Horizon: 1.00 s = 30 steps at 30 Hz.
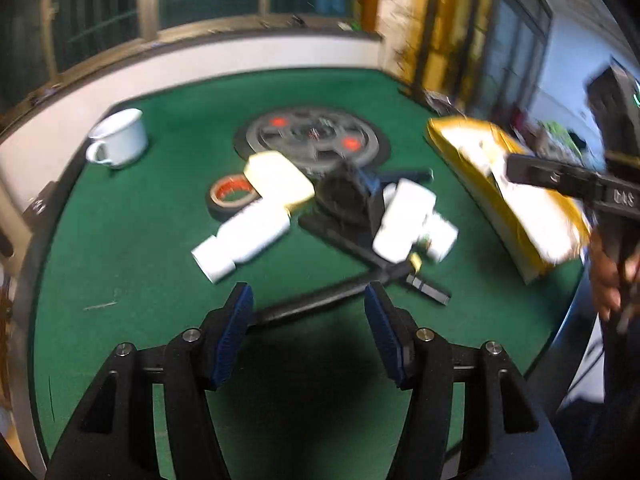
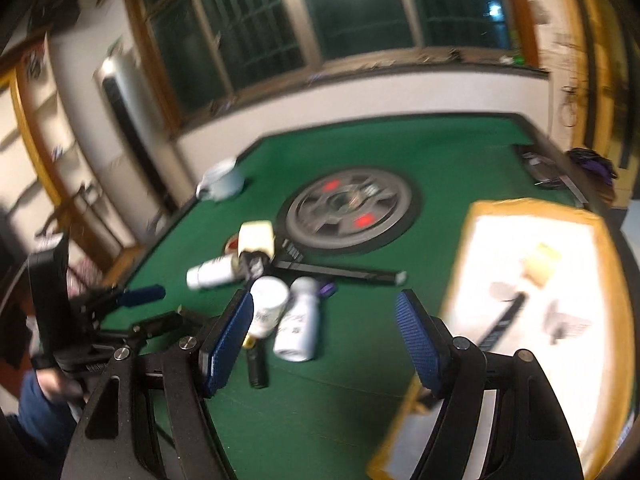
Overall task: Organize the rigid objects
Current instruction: 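Move both tools back to the pile of items, then grasp a black marker with the left tool while the right tool grasps another black marker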
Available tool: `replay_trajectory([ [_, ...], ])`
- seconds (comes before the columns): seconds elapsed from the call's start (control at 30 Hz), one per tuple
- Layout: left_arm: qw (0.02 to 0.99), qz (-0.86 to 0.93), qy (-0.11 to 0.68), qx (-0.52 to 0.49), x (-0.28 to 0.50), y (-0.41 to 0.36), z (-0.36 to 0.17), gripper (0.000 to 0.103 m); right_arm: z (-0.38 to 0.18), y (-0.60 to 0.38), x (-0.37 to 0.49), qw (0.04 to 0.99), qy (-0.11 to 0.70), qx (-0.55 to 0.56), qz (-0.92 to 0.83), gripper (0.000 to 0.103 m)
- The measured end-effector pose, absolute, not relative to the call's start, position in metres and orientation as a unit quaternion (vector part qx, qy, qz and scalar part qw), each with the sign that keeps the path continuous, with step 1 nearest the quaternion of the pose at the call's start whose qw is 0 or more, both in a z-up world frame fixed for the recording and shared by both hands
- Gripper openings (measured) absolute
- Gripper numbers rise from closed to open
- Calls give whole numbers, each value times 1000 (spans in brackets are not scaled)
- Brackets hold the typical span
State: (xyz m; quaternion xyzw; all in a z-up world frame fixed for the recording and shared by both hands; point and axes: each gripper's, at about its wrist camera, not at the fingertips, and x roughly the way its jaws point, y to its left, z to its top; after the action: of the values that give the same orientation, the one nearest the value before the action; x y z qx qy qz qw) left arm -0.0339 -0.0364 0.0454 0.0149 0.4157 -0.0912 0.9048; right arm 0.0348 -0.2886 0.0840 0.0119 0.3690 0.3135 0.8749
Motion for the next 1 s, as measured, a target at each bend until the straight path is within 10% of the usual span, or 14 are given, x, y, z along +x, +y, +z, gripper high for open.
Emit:
replay_trajectory([
  [0.37, 859, -176, 454, 159, 10, -77, 13, 57, 51, -279, 38, 846, 420, -2, 328, 69],
  [0.67, 867, -94, 484, 65, -20, -70, 13, 13, 54, -255, 12, 825, 415, -58, 379, 67],
  [0.87, 878, -37, 476, -39, -47, -39, 11, 13, 33, -206, 1, 791, 447, -136, 396, 24],
  [1.0, 883, -26, 468, -20, -50, -45, 10, 13, 21, -188, 14, 792, 468, -146, 363, 23],
])
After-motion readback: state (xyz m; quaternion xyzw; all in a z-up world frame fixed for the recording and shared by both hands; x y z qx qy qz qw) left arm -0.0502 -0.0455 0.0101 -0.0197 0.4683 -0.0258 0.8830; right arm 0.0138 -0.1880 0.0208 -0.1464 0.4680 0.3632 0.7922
